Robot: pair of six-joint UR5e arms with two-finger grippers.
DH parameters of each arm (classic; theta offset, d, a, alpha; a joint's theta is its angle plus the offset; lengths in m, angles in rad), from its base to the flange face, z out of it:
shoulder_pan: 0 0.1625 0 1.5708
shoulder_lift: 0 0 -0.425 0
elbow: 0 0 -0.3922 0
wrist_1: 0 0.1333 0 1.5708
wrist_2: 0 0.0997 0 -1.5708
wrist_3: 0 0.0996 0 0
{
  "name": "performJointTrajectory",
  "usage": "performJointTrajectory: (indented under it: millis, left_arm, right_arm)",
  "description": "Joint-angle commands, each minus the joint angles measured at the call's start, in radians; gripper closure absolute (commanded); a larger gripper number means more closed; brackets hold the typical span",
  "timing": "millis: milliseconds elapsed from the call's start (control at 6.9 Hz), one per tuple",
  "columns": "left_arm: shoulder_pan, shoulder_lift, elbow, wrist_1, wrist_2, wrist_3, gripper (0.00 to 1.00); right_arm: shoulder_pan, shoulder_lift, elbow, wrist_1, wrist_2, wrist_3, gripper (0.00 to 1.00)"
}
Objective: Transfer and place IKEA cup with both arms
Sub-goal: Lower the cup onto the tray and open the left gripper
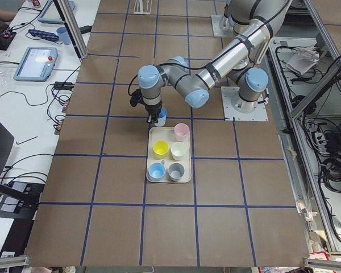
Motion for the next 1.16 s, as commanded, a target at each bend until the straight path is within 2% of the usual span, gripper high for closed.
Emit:
performJointTrajectory:
  millis: [0,145,870,1014]
  left_arm:
    - [0.054,-0.084,0.037,0.017,-0.047,0.089,1.00]
    - [0.056,-0.101,0.034,0.017,-0.089,0.112,1.00]
    - [0.054,-0.140,0.029,0.017,-0.087,0.128,1.00]
    - [0.054,-0.140,0.021,0.017,-0.085,0.128,0.80]
  right_arm:
    - [0.000,0.020,-0.031,0.030,0.004,0.000,0.00]
    - [0.003,0.022,-0.046,0.062,0.006,0.000,0.00]
    - [0.017,0.029,-0.059,0.092,0.004,-0.001,0.00]
    - [0.017,0.029,-0.059,0.093,0.004,-0.001,0.00]
